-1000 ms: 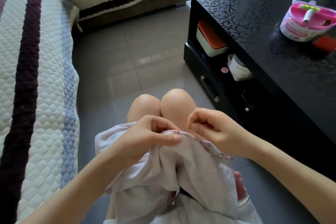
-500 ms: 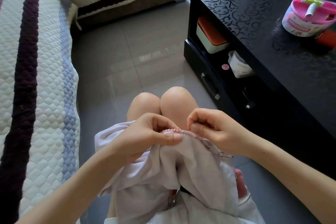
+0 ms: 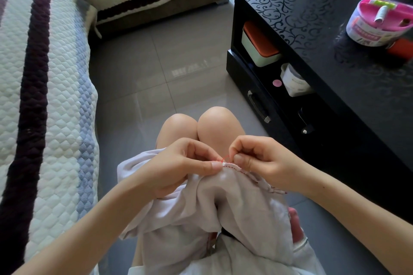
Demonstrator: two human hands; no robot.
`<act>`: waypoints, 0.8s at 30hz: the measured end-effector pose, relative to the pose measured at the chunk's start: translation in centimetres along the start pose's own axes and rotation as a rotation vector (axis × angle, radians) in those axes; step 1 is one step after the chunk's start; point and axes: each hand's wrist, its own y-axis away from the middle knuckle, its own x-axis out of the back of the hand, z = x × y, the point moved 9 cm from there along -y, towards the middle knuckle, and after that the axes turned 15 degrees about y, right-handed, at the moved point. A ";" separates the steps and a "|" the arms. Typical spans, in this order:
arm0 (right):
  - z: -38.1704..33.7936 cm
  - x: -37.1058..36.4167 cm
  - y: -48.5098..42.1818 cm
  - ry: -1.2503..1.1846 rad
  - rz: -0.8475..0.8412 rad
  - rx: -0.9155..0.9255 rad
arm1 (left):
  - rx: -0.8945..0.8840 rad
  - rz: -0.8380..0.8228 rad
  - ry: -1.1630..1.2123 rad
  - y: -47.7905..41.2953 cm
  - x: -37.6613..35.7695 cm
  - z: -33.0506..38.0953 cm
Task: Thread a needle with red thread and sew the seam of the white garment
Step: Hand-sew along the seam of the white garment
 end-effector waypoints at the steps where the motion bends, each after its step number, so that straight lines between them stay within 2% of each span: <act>1: 0.0 0.0 0.0 0.001 0.004 0.000 | -0.005 0.008 -0.010 0.0 0.0 0.0; 10: -0.4 0.0 0.2 0.013 0.026 0.008 | -0.060 0.029 -0.048 0.2 -0.1 0.0; 15: -0.3 -0.4 0.4 -0.088 0.036 -0.007 | -0.101 0.094 -0.069 0.1 0.1 -0.1; 18: 0.7 0.0 0.8 -0.122 0.073 -0.029 | -0.121 0.105 0.001 0.3 0.1 0.0; 22: 1.0 0.9 1.3 0.148 0.166 0.031 | -0.168 0.116 0.038 0.5 0.0 0.3; 24: 0.7 1.0 1.6 0.176 0.202 0.061 | -0.189 0.140 0.052 0.7 -0.1 0.5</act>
